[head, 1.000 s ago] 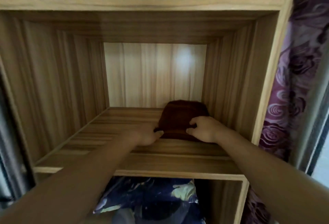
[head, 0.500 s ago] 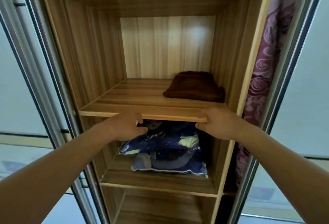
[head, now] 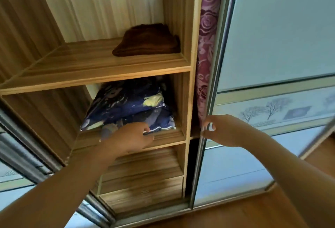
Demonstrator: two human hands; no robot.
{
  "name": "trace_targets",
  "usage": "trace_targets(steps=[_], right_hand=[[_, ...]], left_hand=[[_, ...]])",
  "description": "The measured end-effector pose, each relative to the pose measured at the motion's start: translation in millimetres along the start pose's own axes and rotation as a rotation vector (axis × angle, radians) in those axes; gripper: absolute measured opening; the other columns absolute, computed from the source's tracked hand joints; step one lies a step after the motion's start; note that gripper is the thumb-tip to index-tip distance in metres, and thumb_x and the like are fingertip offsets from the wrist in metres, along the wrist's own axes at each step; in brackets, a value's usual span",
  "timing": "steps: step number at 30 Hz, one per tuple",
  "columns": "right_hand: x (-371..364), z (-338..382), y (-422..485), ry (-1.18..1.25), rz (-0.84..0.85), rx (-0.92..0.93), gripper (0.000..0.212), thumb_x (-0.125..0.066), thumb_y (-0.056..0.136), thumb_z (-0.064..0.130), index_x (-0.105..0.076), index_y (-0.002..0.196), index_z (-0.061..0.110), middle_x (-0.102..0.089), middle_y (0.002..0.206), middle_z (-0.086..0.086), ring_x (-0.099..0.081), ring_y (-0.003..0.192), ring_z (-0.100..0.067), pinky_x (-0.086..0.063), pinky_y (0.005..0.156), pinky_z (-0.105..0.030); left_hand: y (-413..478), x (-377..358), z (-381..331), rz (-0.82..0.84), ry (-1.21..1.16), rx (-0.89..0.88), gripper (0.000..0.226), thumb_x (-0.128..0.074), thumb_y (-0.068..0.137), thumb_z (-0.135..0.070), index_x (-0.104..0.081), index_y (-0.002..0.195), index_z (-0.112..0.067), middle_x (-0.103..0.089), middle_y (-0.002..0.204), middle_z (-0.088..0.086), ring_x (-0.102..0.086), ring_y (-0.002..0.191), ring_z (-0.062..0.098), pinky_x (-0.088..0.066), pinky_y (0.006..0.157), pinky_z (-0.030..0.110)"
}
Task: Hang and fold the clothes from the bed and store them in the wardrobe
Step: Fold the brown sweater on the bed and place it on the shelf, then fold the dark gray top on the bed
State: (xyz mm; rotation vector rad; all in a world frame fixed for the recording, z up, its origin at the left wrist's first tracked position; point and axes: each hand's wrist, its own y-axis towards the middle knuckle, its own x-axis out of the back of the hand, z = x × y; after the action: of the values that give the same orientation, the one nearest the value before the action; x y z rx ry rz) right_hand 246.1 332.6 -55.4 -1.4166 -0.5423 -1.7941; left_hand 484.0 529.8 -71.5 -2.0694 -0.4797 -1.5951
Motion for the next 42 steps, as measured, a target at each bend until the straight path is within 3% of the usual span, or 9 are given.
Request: trace_targets(steps=[3,8,16,21,26,30,35,38,42], right_hand=[[-15.9,-37.2,-27.4,0.014,0.027,-0.122,0.042,-0.057,0.09,0.058,-0.058,0.126,0.036,-0.066,0.121,0.005,-0.058,0.102,-0.017,-0.045,0.086,-0.032],[-31.5,-93.3,-71.4,0.041,0.051,-0.356,0.043,-0.053,0.093,0.056,-0.054,0.131,0.036,-0.064,0.125,0.006,-0.058,0.114,-0.018,-0.048,0.097,-0.037],[-35.5,-172.6,-139.5,0.15,-0.009,-0.713,0.042,-0.054,0.09,0.056,-0.056,0.126,0.034,-0.065,0.106,0.009,-0.06,0.103,-0.016,-0.049,0.084,-0.036],[-24.5,-219.3,-182.7,0.179,-0.089,-0.922,0.044,-0.055,0.089,0.057,-0.056,0.127,0.034,-0.065,0.118,0.007,-0.06,0.104,-0.017,-0.047,0.083,-0.037],[-2.1,-281.7,-213.0,0.188,-0.129,-1.083,0.044,-0.057,0.089,0.056,-0.057,0.127,0.035,-0.065,0.124,0.005,-0.06,0.111,-0.019,-0.05,0.092,-0.039],[17.5,-352.7,-223.0,0.19,-0.162,-1.143,0.046,-0.055,0.086,0.06,-0.057,0.127,0.038,-0.064,0.127,0.005,-0.06,0.113,-0.02,-0.051,0.093,-0.042],[47.2,-451.2,-246.1,0.187,-0.224,-1.203,0.047,-0.054,0.087,0.058,-0.055,0.129,0.038,-0.064,0.13,0.004,-0.06,0.115,-0.022,-0.051,0.089,-0.04],[57.0,-496.2,-266.8,0.203,-0.232,-1.26,0.046,-0.054,0.086,0.054,-0.055,0.129,0.038,-0.063,0.132,0.003,-0.06,0.116,-0.023,-0.049,0.086,-0.036],[65.4,-539.0,-297.3,0.241,-0.288,-1.329,0.046,-0.055,0.087,0.051,-0.055,0.13,0.037,-0.063,0.13,0.002,-0.061,0.109,-0.024,-0.046,0.078,-0.034]], left_hand=[[14.0,-29.0,-36.8,0.09,-0.048,-0.097,0.033,-0.057,0.09,-0.053,-0.06,0.115,-0.032,-0.063,0.116,-0.007,-0.057,0.106,0.016,-0.04,0.088,0.029],[42.1,-67.5,-105.4,0.156,-0.021,-0.342,0.03,-0.057,0.09,-0.05,-0.063,0.106,-0.025,-0.065,0.1,-0.005,-0.059,0.088,0.015,-0.051,0.084,0.035],[90.7,-113.3,-248.5,0.412,0.062,-0.643,0.044,-0.048,0.095,-0.052,-0.048,0.133,-0.03,-0.062,0.091,-0.01,-0.058,0.084,0.011,-0.047,0.082,0.028],[100.1,-124.5,-352.6,0.402,0.148,-0.865,0.048,-0.047,0.096,-0.051,-0.046,0.139,-0.031,-0.061,0.124,-0.004,-0.057,0.108,0.017,-0.05,0.094,0.037],[113.1,-142.4,-456.7,0.4,0.243,-1.029,0.041,-0.046,0.096,-0.048,-0.05,0.131,-0.026,-0.063,0.119,-0.001,-0.06,0.104,0.019,-0.05,0.084,0.035],[136.4,-159.5,-546.1,0.378,0.254,-1.077,0.046,-0.046,0.097,-0.045,-0.048,0.139,-0.025,-0.056,0.134,-0.001,-0.058,0.11,0.019,-0.046,0.082,0.032],[168.8,-166.7,-661.8,0.351,0.252,-1.102,0.04,-0.049,0.096,-0.046,-0.052,0.13,-0.025,-0.061,0.1,-0.008,-0.058,0.079,0.013,-0.045,0.066,0.029],[180.0,-168.5,-724.1,0.354,0.25,-1.126,0.045,-0.051,0.093,-0.049,-0.052,0.132,-0.026,-0.061,0.115,-0.006,-0.06,0.095,0.015,-0.053,0.083,0.037],[182.1,-179.5,-802.3,0.351,0.277,-1.219,0.047,-0.051,0.094,-0.049,-0.051,0.136,-0.027,-0.059,0.129,-0.005,-0.055,0.097,0.012,-0.05,0.08,0.032]])
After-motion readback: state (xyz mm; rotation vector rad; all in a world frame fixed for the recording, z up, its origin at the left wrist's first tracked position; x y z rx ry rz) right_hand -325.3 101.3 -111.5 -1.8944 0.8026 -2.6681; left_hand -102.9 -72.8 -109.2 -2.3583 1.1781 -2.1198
